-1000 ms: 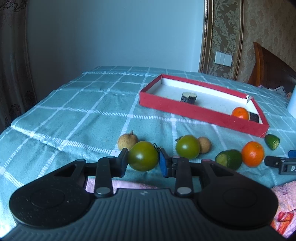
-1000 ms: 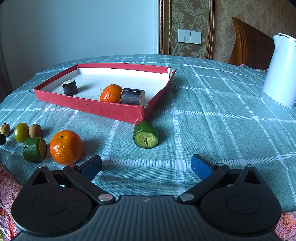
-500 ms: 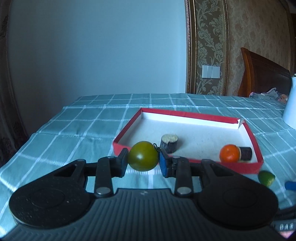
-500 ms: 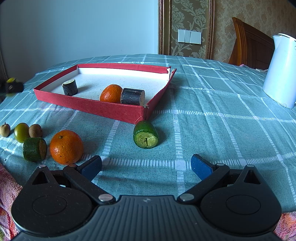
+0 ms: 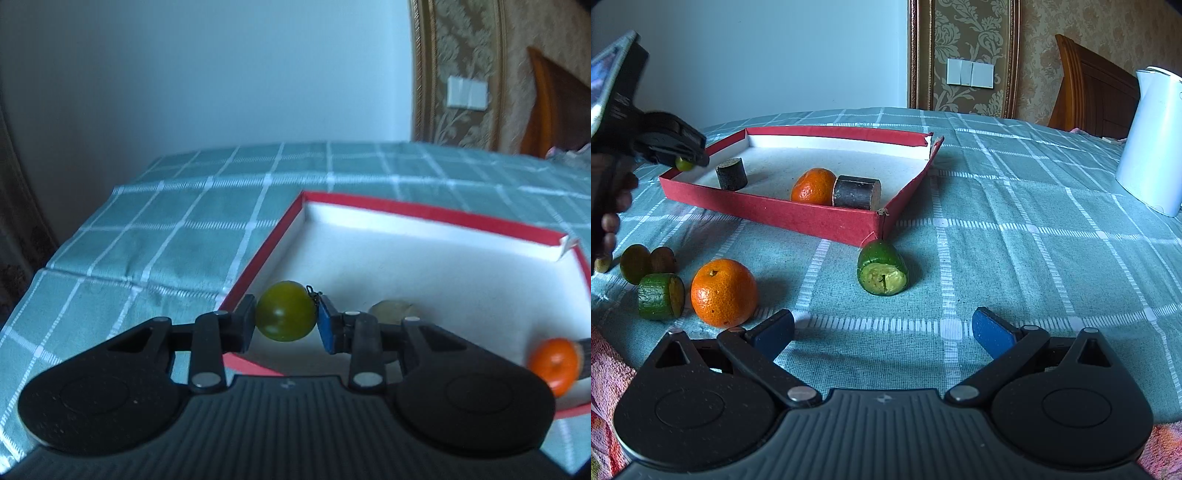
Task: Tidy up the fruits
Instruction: 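Carry the green tomato into the red tray and open the left gripper, then withdraw the left gripper from the tray back over the fruits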
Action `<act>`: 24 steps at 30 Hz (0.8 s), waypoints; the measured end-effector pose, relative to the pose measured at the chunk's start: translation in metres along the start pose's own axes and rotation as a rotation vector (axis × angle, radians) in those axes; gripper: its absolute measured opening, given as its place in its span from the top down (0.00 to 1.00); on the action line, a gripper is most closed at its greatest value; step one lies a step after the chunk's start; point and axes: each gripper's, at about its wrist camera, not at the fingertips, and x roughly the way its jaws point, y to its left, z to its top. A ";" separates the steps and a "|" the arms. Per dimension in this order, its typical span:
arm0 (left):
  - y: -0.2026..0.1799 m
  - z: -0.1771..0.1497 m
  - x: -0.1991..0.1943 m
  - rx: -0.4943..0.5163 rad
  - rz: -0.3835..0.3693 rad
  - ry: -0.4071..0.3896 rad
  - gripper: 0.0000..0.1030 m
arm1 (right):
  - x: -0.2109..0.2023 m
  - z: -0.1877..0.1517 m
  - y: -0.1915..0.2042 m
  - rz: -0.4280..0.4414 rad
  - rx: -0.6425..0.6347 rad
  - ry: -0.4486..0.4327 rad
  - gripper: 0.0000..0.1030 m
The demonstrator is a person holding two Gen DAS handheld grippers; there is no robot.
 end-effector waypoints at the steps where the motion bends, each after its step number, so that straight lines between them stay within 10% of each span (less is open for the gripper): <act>1: 0.000 -0.003 0.007 -0.003 0.009 0.034 0.69 | 0.000 0.000 0.000 0.000 0.000 0.000 0.00; 15: -0.016 -0.038 -0.039 0.109 0.006 0.091 0.63 | 0.000 0.002 -0.002 0.011 0.008 -0.004 0.00; 17: -0.013 -0.041 -0.043 0.091 0.008 0.085 0.51 | 0.000 0.002 -0.001 0.009 0.005 -0.003 0.00; 19: -0.009 -0.042 -0.050 0.068 0.034 0.046 0.13 | 0.000 0.002 -0.001 0.010 0.006 -0.004 0.00; 24: -0.006 -0.043 -0.074 0.055 0.015 -0.040 0.09 | 0.000 0.002 -0.001 0.008 0.003 -0.003 0.00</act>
